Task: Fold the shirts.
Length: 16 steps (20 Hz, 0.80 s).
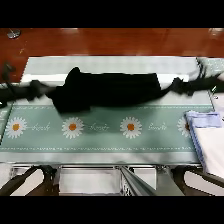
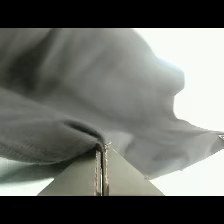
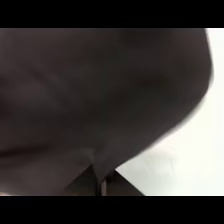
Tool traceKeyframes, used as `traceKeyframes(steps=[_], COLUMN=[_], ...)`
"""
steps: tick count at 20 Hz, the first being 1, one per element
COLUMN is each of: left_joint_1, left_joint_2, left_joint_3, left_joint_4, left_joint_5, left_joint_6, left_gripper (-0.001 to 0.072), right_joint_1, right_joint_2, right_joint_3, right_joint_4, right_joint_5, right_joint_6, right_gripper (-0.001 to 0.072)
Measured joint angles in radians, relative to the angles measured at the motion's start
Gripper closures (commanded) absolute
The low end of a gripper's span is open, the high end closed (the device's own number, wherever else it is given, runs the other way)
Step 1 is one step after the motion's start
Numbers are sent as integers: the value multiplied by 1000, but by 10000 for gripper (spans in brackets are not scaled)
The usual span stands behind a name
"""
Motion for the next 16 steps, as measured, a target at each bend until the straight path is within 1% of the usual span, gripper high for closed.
traceKeyframes(steps=[1,2,4,6,8,10,12,14,16], left_joint_1=[1,3,7,9,10,11,3,-41,-122], left_joint_2=[13,24,40,61,100,160,240,320,384], left_joint_3=[100,216,447,655,818,923,980,1009,1026], left_joint_4=[-8,16,138,250,333,396,482,582,681], left_joint_5=[-3,-18,-54,-105,-143,-178,-208,-224,-239], left_joint_6=[-10,-52,-143,-197,-233,-252,-264,-272,-274], left_gripper=[686,686,686,686,686,685,686,686,686], right_joint_1=[2,3,5,6,7,7,7,7,7], right_joint_2=[25,55,136,235,341,445,541,623,681], right_joint_3=[115,214,378,486,546,577,594,603,607], right_joint_4=[-18,-42,-108,-173,-241,-313,-364,-393,-415], right_joint_5=[21,28,45,48,62,103,151,203,259], right_joint_6=[13,27,60,93,115,135,150,156,161], right_gripper=[693,693,693,693,693,693,692,693,692])
